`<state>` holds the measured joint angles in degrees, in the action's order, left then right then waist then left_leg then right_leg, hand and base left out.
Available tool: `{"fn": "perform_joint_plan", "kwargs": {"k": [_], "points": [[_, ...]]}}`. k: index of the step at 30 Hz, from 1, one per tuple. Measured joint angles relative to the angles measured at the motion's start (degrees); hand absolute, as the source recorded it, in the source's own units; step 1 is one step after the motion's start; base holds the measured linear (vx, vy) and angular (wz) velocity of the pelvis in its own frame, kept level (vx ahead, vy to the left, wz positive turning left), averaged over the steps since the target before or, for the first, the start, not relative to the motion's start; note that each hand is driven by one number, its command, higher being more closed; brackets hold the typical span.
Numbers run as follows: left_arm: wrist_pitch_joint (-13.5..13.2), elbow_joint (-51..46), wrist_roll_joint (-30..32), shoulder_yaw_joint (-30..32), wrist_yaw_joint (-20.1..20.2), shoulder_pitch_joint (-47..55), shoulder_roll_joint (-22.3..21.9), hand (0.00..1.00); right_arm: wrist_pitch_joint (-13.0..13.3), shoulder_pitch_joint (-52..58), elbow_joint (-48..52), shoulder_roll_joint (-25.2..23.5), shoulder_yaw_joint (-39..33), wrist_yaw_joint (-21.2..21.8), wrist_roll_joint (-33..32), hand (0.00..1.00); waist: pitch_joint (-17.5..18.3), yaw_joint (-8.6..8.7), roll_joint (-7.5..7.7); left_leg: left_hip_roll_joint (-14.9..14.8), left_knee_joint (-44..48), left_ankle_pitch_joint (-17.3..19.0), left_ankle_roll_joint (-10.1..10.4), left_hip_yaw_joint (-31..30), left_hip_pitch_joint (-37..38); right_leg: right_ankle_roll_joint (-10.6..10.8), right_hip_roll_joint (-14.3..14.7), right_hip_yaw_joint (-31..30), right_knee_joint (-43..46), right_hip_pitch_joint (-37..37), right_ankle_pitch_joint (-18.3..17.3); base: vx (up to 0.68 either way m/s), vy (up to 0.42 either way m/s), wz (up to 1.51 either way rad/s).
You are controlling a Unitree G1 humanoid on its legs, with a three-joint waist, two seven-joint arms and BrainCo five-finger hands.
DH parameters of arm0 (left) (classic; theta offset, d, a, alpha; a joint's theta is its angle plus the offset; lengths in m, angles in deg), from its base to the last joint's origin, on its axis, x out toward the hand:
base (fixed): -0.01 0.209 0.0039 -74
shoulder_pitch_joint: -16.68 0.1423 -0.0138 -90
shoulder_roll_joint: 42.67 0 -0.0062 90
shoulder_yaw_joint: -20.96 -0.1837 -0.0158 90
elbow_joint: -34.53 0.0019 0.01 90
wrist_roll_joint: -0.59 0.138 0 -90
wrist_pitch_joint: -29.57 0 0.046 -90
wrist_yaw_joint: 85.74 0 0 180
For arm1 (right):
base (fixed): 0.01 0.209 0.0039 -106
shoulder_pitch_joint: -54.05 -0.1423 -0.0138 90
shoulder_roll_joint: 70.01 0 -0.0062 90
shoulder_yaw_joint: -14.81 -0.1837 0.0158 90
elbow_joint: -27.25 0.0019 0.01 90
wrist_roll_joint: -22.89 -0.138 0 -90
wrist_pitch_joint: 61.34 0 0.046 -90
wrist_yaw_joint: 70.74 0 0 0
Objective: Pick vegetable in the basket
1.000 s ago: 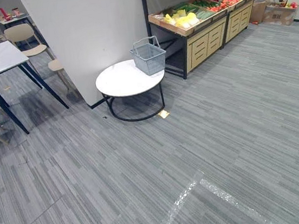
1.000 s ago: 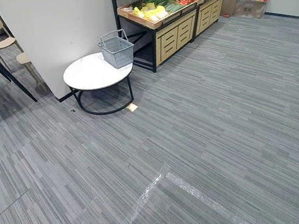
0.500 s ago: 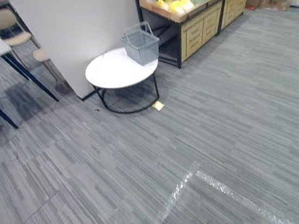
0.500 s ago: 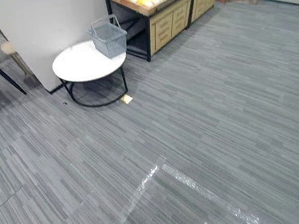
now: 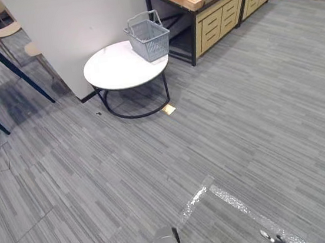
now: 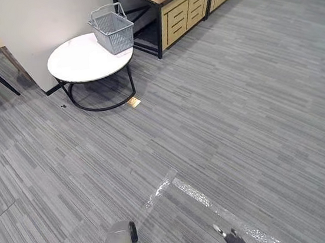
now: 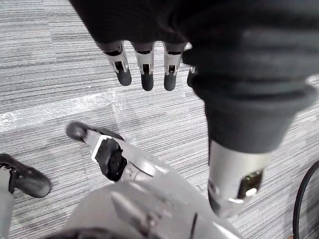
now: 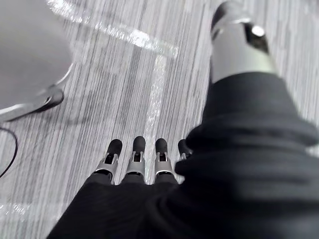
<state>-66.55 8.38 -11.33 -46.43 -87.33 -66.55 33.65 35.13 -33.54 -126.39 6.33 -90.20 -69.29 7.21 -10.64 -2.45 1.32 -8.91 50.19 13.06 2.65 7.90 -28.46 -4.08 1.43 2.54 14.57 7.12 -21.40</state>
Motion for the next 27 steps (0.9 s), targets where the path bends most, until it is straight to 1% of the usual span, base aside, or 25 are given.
{"fn": "perform_joint_plan", "kwargs": {"k": [1,2,3,5,6,7,8,9,10,11,12,13,14,15,16,17,18,19,21,22,23,24,25,26,27], "points": [[-0.17,-0.20,-0.95,-0.45,0.01,0.03,-0.05,0.00,0.03,-0.96,0.09,-0.71,1.23,0.03,0.00,0.00,-0.14,-0.23,0.04,0.43,-6.92,-0.65,-0.07,2.08,-0.77,0.52,-0.85,-0.48,-2.08,2.20,0.07,0.45,0.151,-0.23],[-0.37,-0.17,-1.11,-0.46,-0.02,0.27,-0.08,0.00,0.12,-1.59,0.28,-0.78,2.13,0.04,0.04,0.00,-0.20,-0.87,0.15,0.54,-14.74,-2.68,-0.24,4.31,-1.22,1.13,-1.90,-1.02,-4.50,4.51,0.12,0.48,0.168,-0.26],[-0.53,-0.24,-1.17,-0.47,-0.02,0.20,-0.16,0.00,0.10,-1.91,0.28,-0.92,2.13,0.04,0.04,0.00,-0.20,-1.24,0.16,0.63,-18.94,-4.13,-0.09,4.63,-1.41,1.23,-2.42,-1.43,-5.58,5.67,0.14,0.52,0.204,-0.40],[-0.93,-0.66,-1.29,-0.02,-0.09,0.28,-0.77,0.00,0.18,-2.64,0.53,-1.72,2.19,0.03,0.06,0.00,0.06,-3.03,0.10,0.07,-32.58,-8.55,0.31,3.16,-1.27,2.41,-4.25,-3.85,-7.43,8.29,-0.40,0.63,0.317,-0.75],[-0.89,-0.54,-1.28,0.98,-0.05,0.89,-0.79,0.00,0.27,-2.87,0.65,-2.33,1.87,0.04,0.05,0.00,0.44,-3.21,0.32,0.08,-32.03,-14.47,1.12,3.33,-1.20,2.34,-5.75,-5.53,-6.82,9.22,-0.39,0.62,0.348,-0.77],[-0.93,-0.61,-1.26,1.24,-0.04,1.07,-0.59,0.00,0.27,-2.96,0.72,-2.98,1.60,0.04,0.06,0.00,0.98,-3.65,0.67,0.47,-31.40,-16.10,0.64,4.24,-1.02,2.14,-6.93,-6.47,-5.39,8.67,-0.26,0.62,0.354,-0.65],[-1.19,-0.65,-1.11,1.57,0.05,0.72,0.16,0.00,0.24,-3.36,0.70,-4.68,-0.15,0.41,0.08,0.00,1.61,-4.03,2.80,1.68,-29.37,-14.62,-1.95,6.09,-1.36,4.85,-9.48,-7.25,-1.60,6.20,1.45,0.64,0.348,-0.48],[-1.14,-0.63,-0.76,1.86,0.02,0.31,0.49,0.00,0.23,-3.64,0.65,-5.63,-2.47,0.42,0.08,0.00,1.95,-3.90,3.71,2.62,-25.67,-11.93,-4.68,7.16,-1.45,6.47,-11.16,-7.91,1.79,4.95,4.86,0.65,0.348,-0.32],[-1.06,-0.61,-0.75,1.78,0.01,0.20,0.68,0.00,0.20,-3.51,0.45,-5.58,-3.11,0.41,0.09,0.00,2.28,-3.78,4.06,3.31,-24.42,-10.33,-5.33,7.43,-0.99,6.46,-11.83,-8.09,3.24,4.82,6.91,0.70,0.364,-0.09],[-1.00,-0.55,-0.52,0.71,-0.10,0.20,1.34,0.00,0.19,-3.32,0.20,-5.50,-5.28,0.45,0.12,0.00,3.04,-3.51,4.99,5.05,-23.86,-7.49,-6.18,8.09,1.27,6.81,-12.89,-8.56,8.31,3.58,11.98,0.72,0.362,-0.01],[-0.77,-0.43,-0.17,-0.72,-0.14,0.05,2.22,0.00,0.24,-3.33,0.20,-5.42,-7.00,0.43,0.76,0.00,3.10,-3.18,5.36,6.66,-25.50,-5.14,-6.71,8.78,5.72,7.92,-13.34,-9.36,16.32,0.90,20.60,0.82,0.408,-0.01],[-0.71,-0.37,0.03,-1.44,-0.22,0.09,2.50,0.00,0.31,-3.23,0.19,-5.34,-7.27,0.41,1.32,0.00,3.17,-2.66,5.36,7.38,-27.11,-4.33,-6.90,8.82,8.12,9.57,-13.48,-9.51,21.13,-1.10,27.01,0.64,0.309,-0.02],[-0.62,-0.55,1.56,-2.69,-0.40,-0.15,3.00,0.00,0.54,-2.65,0.25,-5.16,-6.89,0.45,2.22,0.00,3.23,-2.32,5.39,8.40,-29.53,-3.14,-7.08,9.02,12.68,13.10,-14.16,-9.48,33.95,-6.50,31.81,0.64,0.299,0.00],[-0.36,-0.54,2.41,-4.29,-0.55,-0.30,3.85,0.00,0.94,-2.21,0.45,-5.15,-6.28,0.53,2.31,0.00,3.35,-1.88,5.47,9.50,-31.49,-2.39,-7.40,9.10,17.20,13.70,-14.61,-8.33,45.39,-12.53,31.82,0.50,0.209,0.01],[-0.10,-0.54,2.72,-4.52,-0.55,-0.41,4.08,0.00,0.98,-1.88,0.43,-5.15,-5.80,0.53,2.32,0.00,3.26,-1.51,5.31,9.99,-32.59,-2.24,-7.61,8.95,19.33,13.42,-14.67,-7.59,49.45,-15.13,31.55,0.58,0.218,0.08],[0.08,-0.77,3.15,-4.65,-0.57,-1.31,3.88,0.00,1.27,-1.19,1.40,-4.92,-5.29,0.66,2.41,0.00,2.97,-0.71,4.60,10.78,-35.79,-2.06,-7.85,8.47,24.07,12.90,-14.46,-6.05,55.81,-20.45,28.71,0.39,0.113,0.06],[0.11,-0.77,3.23,-4.72,-0.62,-1.84,3.60,0.00,1.40,-1.08,2.42,-4.68,-5.36,0.71,2.54,0.00,2.88,-0.58,4.46,10.91,-37.53,-1.87,-7.78,8.24,26.55,12.42,-14.28,-5.13,57.68,-22.71,26.77,0.55,0.135,0.23],[0.06,-1.30,3.26,-4.73,-0.77,-3.39,2.65,0.00,1.58,-0.64,3.63,-3.90,-5.39,0.67,2.92,0.00,2.07,0.63,3.20,11.33,-41.16,-1.70,-7.70,6.90,32.68,11.82,-14.79,-1.73,57.58,-28.53,21.43,0.44,0.084,0.33],[0.04,-2.05,3.25,-4.90,-0.92,-4.89,1.54,0.00,1.69,0.17,4.52,-3.81,-5.38,0.59,3.20,0.00,2.07,1.32,2.99,11.21,-42.46,-0.93,-7.45,5.72,35.65,10.97,-15.37,0.77,53.79,-31.16,18.79,0.37,0.024,0.51],[-0.04,-3.25,3.25,-5.63,-1.21,-6.77,0.28,0.00,1.79,1.15,4.86,-3.78,-5.55,0.54,3.00,0.00,2.10,1.99,2.94,10.75,-43.19,0.71,-6.96,4.49,38.10,9.71,-16.30,3.60,48.01,-33.13,17.25,0.38,-0.056,0.62],[-0.08,-3.52,3.25,-6.54,-1.60,-7.90,-0.07,0.00,2.09,1.14,5.32,-3.56,-5.41,0.50,3.17,0.00,2.11,2.48,2.78,10.14,-43.24,2.23,-6.02,3.70,39.30,9.08,-17.07,6.32,41.35,-33.85,16.88,0.47,-0.117,0.57],[-0.19,-3.53,3.23,-7.20,-2.04,-9.06,-1.13,0.00,2.18,1.22,5.19,-3.27,-5.42,0.41,3.24,0.00,2.27,2.33,2.46,9.33,-43.98,3.18,-5.28,3.32,41.27,8.91,-17.39,10.00,29.49,-33.59,17.11,0.42,-0.139,0.35],[-0.27,-3.57,3.23,-7.19,-2.20,-9.54,-1.95,0.00,2.20,1.21,5.21,-3.17,-5.44,0.37,3.28,0.00,2.38,2.41,2.19,8.76,-44.24,3.80,-4.64,2.83,42.02,8.97,-17.24,11.70,22.72,-33.33,17.33,0.46,-0.201,0.24],[-0.46,-3.83,3.12,-7.14,-2.55,-10.27,-2.45,0.00,2.24,1.17,5.25,-3.20,-5.51,0.34,3.29,0.00,2.46,2.76,1.73,7.71,-44.11,5.39,-3.24,2.22,42.99,9.38,-16.33,12.91,10.07,-32.78,18.47,0.51,-0.246,0.24],[-0.82,-4.77,3.08,-7.09,-2.69,-10.47,-3.35,0.00,2.20,1.16,5.22,-3.12,-5.50,0.35,3.34,0.00,2.46,2.86,1.62,7.00,-43.96,7.10,-1.94,1.55,44.07,9.70,-15.35,11.73,1.55,-32.59,19.44,0.53,-0.270,0.27]]}}
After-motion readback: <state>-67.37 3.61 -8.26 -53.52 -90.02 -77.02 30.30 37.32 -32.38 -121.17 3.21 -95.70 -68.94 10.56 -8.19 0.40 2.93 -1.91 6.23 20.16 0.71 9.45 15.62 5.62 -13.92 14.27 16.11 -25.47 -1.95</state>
